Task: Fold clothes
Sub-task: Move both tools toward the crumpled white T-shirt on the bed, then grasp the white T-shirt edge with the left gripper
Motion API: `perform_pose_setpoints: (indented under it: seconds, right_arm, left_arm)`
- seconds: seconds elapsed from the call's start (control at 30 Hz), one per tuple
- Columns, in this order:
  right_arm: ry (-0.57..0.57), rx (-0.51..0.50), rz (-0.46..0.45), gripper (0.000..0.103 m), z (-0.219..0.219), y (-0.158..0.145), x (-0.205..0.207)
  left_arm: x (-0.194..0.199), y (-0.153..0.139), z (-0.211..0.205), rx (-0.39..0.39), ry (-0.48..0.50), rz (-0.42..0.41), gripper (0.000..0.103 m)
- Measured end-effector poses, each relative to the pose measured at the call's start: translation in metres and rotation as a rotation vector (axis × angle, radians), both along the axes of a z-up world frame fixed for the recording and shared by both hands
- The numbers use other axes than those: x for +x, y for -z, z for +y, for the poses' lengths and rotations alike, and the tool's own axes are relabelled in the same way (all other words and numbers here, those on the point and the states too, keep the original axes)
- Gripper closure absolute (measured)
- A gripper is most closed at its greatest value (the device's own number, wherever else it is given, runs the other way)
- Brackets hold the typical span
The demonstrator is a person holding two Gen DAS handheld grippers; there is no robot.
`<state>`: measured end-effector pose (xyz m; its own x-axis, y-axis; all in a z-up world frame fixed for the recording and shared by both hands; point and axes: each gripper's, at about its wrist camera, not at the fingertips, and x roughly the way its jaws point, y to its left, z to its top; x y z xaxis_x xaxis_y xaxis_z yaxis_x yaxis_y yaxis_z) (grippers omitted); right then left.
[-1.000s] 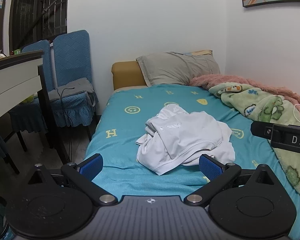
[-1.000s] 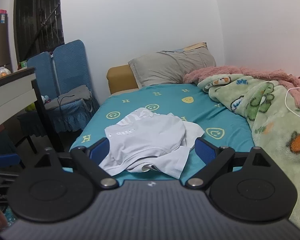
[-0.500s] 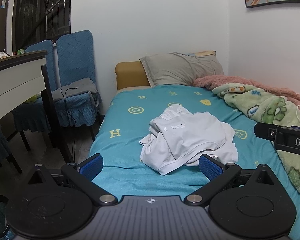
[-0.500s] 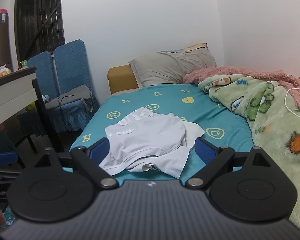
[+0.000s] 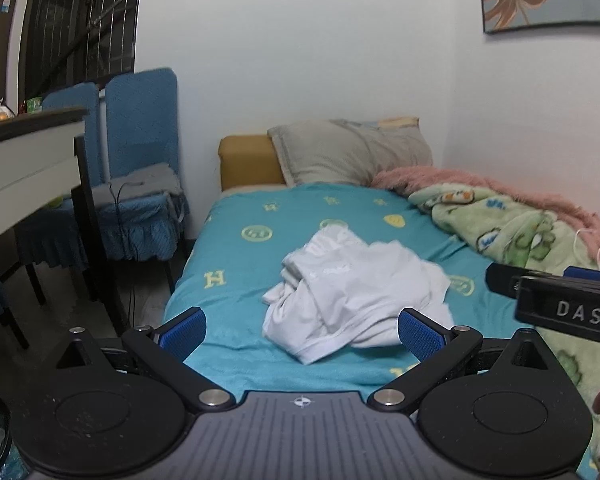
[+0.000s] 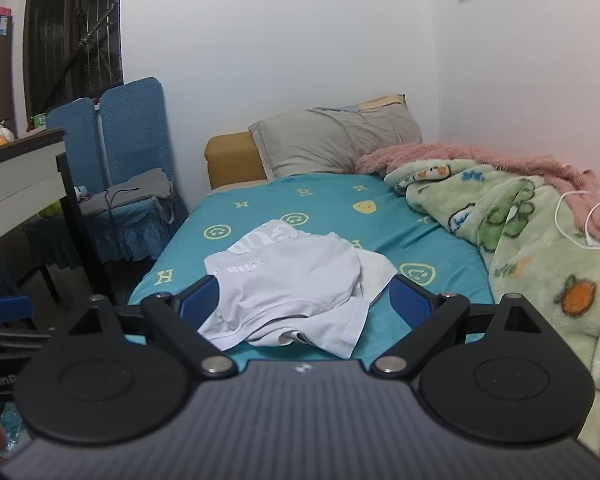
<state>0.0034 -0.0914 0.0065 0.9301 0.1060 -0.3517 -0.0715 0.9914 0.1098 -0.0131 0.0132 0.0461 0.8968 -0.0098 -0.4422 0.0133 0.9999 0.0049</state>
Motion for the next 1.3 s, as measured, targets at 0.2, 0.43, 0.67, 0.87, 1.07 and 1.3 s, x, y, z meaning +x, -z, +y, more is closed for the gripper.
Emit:
perform_pose_setpoints:
  seconds: [0.2,0.43,0.67,0.87,1.07,1.3]
  right_arm:
    - [0.014,0.0,0.0,0.01,0.01,-0.015,0.0]
    - [0.026,0.003,0.005,0.01,0.022,-0.034,0.003]
    - [0.021,0.059,-0.036,0.01,0.035,-0.073,0.011]
    - [0.015,0.21,-0.137,0.01,0.007,-0.105,0.03]
    - [0.104,0.186,-0.124,0.01,-0.048,-0.067,0.049]
    - [0.123,0.125,-0.028,0.01,-0.078,-0.016,0.07]
  left_arm:
    - [-0.014,0.002,0.01,0.011,-0.017,-0.035,0.0]
    - [-0.021,-0.005,0.025,-0.024,-0.042,-0.078,0.0]
    - [-0.014,0.011,0.031,0.003,-0.087,-0.089,0.0]
    - [-0.007,0.018,0.026,0.058,-0.06,-0.086,0.0]
    - [0.037,0.04,0.006,0.134,0.081,0.094,0.0]
    - [0.105,0.1,-0.026,0.298,0.224,0.23,0.005]
